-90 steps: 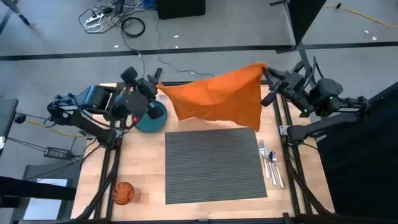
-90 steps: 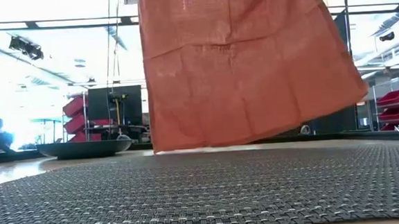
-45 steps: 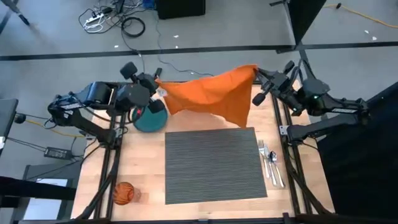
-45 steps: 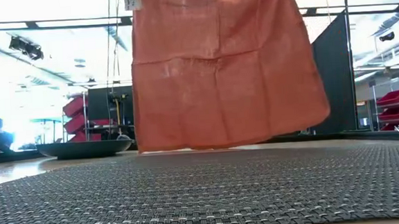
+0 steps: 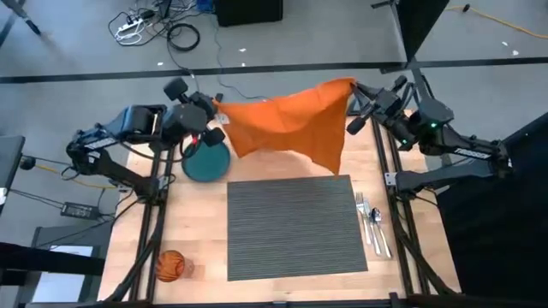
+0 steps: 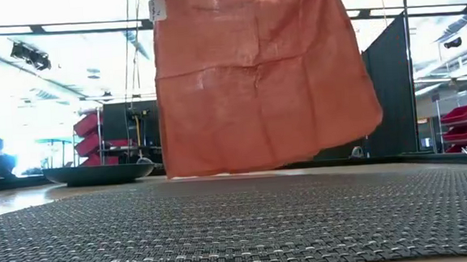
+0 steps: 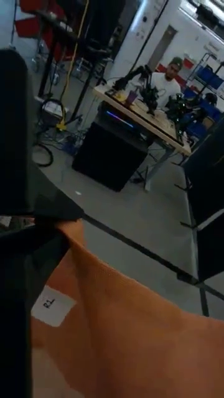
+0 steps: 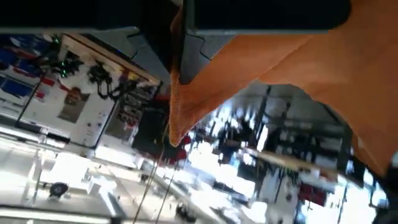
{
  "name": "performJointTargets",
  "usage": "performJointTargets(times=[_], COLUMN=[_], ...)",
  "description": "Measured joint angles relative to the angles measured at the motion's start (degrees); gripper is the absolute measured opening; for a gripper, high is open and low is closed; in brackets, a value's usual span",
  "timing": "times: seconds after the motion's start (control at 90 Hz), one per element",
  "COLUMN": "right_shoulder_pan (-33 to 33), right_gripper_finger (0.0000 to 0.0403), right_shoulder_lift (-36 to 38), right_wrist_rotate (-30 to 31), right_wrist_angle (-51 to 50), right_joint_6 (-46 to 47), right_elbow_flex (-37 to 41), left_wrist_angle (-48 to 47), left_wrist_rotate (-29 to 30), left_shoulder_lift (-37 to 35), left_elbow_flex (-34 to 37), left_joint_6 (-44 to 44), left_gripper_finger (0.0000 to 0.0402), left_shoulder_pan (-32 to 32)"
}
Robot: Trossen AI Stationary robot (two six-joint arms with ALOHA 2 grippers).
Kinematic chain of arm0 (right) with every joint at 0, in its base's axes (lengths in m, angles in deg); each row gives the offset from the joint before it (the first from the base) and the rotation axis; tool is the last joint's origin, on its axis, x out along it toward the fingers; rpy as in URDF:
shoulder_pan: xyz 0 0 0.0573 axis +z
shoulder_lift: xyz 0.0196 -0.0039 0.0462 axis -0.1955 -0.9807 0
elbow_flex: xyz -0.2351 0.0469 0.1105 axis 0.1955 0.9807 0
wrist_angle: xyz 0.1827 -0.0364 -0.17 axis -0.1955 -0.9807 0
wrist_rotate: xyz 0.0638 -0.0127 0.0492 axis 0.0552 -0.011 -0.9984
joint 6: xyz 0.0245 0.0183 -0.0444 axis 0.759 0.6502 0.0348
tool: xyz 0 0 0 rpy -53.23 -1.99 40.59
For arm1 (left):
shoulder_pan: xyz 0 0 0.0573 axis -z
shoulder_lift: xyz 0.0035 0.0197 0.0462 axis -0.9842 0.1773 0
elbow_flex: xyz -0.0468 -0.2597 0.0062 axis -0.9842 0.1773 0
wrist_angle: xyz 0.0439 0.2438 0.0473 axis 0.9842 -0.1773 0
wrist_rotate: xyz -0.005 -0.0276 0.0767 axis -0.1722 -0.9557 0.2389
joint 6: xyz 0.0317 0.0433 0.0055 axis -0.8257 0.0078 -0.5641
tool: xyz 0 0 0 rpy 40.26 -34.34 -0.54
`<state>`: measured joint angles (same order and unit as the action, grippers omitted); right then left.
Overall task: Set table place
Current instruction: Fold the orange table napkin
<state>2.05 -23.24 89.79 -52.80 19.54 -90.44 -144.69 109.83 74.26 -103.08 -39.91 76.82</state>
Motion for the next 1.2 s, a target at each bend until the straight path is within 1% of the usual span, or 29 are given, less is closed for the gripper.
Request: performJointTargets(times=[0.133, 0.222, 0.289, 0.367, 0.433, 0.556, 0.678, 0.789, 0.911, 1.011, 1.089, 1.2], right_shoulder_pan=[-1.82, -2.28, -1.27, 0.81, 2.8, 6.69, 10.57, 14.81, 20.26, 25.12, 29.32, 35.4], right_gripper_finger=[0.0, 0.0, 0.0, 0.0, 0.0, 0.0, 0.0, 0.0, 0.0, 0.0, 0.0, 0.0], right_shoulder_lift=[-0.03, 0.34, 0.94, 2.35, 3.83, 6.38, 7.75, 8.41, 8.63, 8.41, 8.05, 6.83], right_wrist_rotate=[-1.04, -3.86, -6.26, -8.77, -11.63, -17.64, -23.34, -26.98, -27.78, -27.68, -27.42, -26.79], right_wrist_angle=[-1.53, -4.02, -7.06, -13.12, -19.17, -29.24, -38.16, -42.04, -41.9, -40.68, -37.88, -31.04], right_joint_6=[-0.92, -1.16, 0.86, 4.91, 8.8, 16.44, 23.89, 30.22, 35.75, 41.29, 45.62, 51.6], right_elbow_flex=[0.0, 0.0, 0.0, 0.0, 0.0, 0.0, 0.04, 2.56, 7.53, 12.22, 16.02, 20.63], left_wrist_angle=[3.14, 3.91, 3.85, 2.02, -1.35, -6.38, -8.47, -7.84, -4.98, 0.08, 6.2, 15.46], left_wrist_rotate=[-0.22, -1.72, -3.48, -5.91, -8.68, -12.1, -17.06, -20.64, -24.04, -26.75, -28.41, -29.78], left_shoulder_lift=[0.02, 0.02, 0.02, 0.02, 0.02, 0.0, 0.04, 0.04, 0.07, 0.09, 0.22, 0.26], left_elbow_flex=[0.02, 0.02, 0.02, 0.02, 0.05, 2.22, 7.08, 13.49, 21.95, 28.98, 33.55, 38.45], left_joint_6=[-3.27, -4.21, -3.84, -0.44, 3.45, 12.33, 21.76, 30.12, 39.5, 46.21, 48.6, 49.51], left_gripper_finger=[0.0, 0.0, 0.0, 0.0, 0.0, 0.0, 0.0, 0.0, 0.0, 0.0, 0.0, 0.0], left_shoulder_pan=[-1.23, -1.25, -0.83, 0.82, 2.75, 7.82, 13.99, 20.4, 27.11, 31.96, 35.32, 38.92])
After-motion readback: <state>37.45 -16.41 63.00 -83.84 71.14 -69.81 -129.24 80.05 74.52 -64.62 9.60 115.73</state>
